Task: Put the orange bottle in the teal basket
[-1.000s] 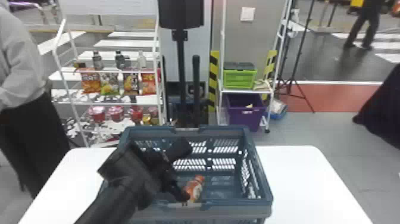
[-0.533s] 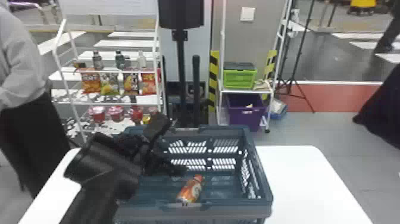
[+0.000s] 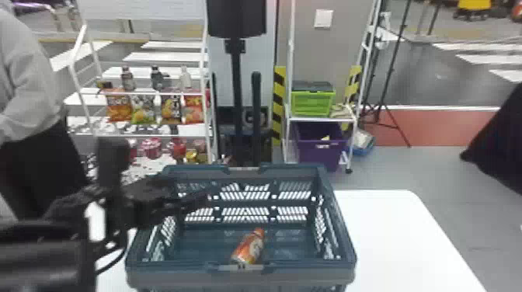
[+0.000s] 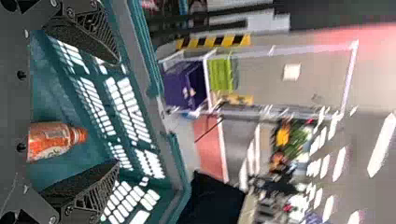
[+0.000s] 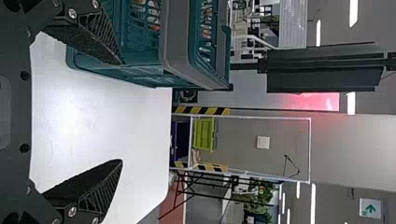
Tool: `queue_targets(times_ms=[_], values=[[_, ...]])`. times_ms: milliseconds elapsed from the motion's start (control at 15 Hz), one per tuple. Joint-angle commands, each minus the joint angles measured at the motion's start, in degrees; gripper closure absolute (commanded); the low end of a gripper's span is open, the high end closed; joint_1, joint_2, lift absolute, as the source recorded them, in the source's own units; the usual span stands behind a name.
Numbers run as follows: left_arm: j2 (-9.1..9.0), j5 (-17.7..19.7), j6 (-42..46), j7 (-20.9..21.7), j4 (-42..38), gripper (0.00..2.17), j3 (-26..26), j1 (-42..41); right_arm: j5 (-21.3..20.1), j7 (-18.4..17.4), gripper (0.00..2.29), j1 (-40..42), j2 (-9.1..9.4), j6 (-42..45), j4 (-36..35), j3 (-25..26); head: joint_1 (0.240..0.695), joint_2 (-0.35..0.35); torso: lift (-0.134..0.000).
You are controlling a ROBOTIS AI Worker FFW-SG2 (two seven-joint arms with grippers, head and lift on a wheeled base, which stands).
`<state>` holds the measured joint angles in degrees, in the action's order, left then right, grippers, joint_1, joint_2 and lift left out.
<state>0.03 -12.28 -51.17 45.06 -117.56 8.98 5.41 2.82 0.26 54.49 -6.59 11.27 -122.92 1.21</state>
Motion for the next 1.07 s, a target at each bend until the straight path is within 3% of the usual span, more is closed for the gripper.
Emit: queue_targets(times_ms=[0,200,400,667,800,1000], values=[[-0.18,5.87,-1.88,-1.02,-9.35,0.16,6.14,-8.57,-0.1,0.0,0.14,0.09,0.0,0.02,-0.48,0.11,0.499,0.0,0.0],[-0.18,16.68,2.51,-4.98,-15.24,0.16,15.99,-20.79,-0.1,0.09,0.14,-0.26,-0.09,0.02,-0.66,-0.33,0.499,0.0,0.0],[-0.18,20.63,20.44,-8.58,-16.21,0.16,18.27,-32.48,-0.1,0.09,0.14,-0.87,-0.44,0.02,-0.66,-0.68,0.499,0.0,0.0],[-0.18,21.42,41.01,-14.47,-10.93,0.16,15.55,-42.76,-0.45,0.09,0.14,-1.58,-1.32,0.02,-0.66,-2.26,0.499,0.0,0.0],[-0.18,18.17,53.67,-19.22,-7.77,0.16,11.85,-46.54,-0.36,0.09,0.14,-2.28,-2.46,0.37,-0.57,-3.05,0.499,0.0,0.0],[-0.18,16.59,60.35,-24.23,-3.73,0.14,7.02,-50.32,-0.19,0.09,0.14,-2.54,-3.34,0.55,-0.48,-3.67,0.499,0.0,0.0]])
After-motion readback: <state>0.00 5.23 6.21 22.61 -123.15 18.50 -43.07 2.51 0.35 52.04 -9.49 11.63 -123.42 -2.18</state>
